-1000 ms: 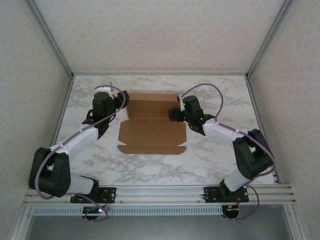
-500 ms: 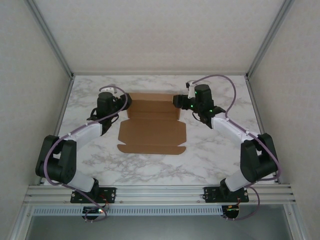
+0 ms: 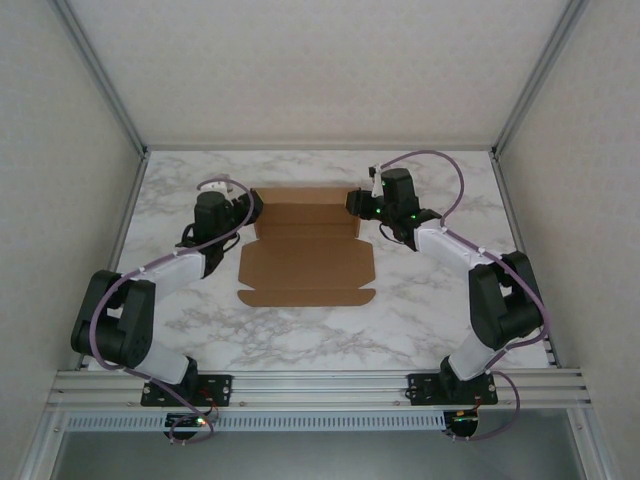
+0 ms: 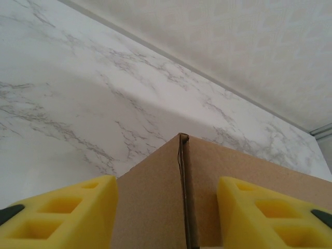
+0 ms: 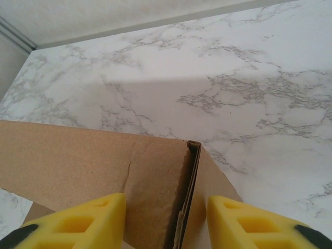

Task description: Fold the paper box

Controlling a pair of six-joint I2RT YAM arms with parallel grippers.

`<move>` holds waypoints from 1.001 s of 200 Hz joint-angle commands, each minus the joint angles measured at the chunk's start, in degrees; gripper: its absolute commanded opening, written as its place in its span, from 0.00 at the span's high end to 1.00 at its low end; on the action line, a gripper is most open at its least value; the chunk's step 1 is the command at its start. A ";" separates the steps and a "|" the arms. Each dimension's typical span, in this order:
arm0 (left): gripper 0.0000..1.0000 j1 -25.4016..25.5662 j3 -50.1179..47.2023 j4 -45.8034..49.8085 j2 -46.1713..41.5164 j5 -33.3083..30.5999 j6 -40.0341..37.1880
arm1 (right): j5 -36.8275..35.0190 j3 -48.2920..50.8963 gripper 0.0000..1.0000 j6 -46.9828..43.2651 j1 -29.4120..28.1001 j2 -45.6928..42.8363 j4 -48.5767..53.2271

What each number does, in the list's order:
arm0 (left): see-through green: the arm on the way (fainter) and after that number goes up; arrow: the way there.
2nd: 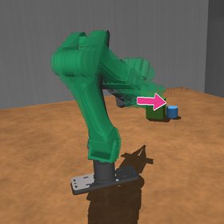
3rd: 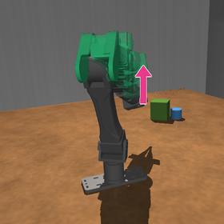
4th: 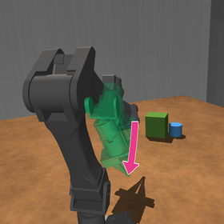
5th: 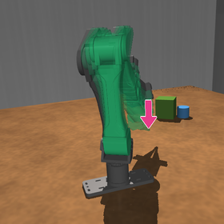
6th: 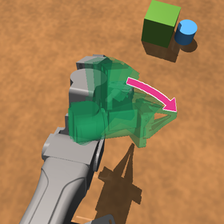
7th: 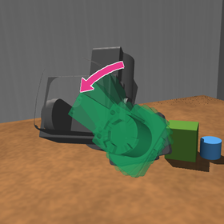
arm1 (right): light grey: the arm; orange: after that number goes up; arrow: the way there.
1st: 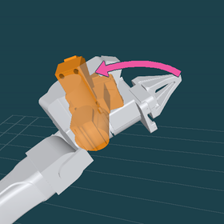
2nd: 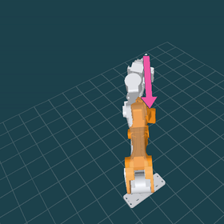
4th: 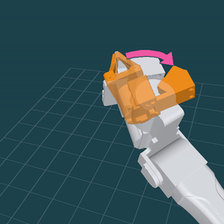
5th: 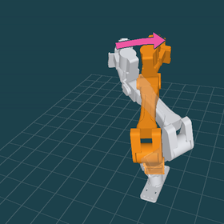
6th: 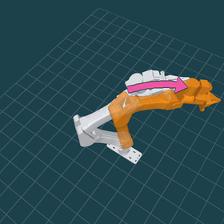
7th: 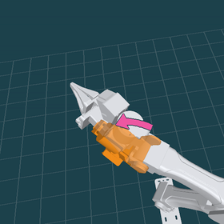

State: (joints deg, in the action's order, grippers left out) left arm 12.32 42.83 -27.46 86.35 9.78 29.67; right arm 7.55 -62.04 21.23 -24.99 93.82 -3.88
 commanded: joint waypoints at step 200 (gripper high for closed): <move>0.32 -0.89 8.11 22.47 -17.39 -7.71 -1.47 | 3.56 -24.70 0.95 -11.05 -1.53 9.22 29.62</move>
State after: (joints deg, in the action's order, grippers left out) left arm 11.88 52.64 -7.84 72.05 3.92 27.29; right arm 12.47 -83.83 10.02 -26.50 101.62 23.07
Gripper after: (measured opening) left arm 0.682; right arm 0.057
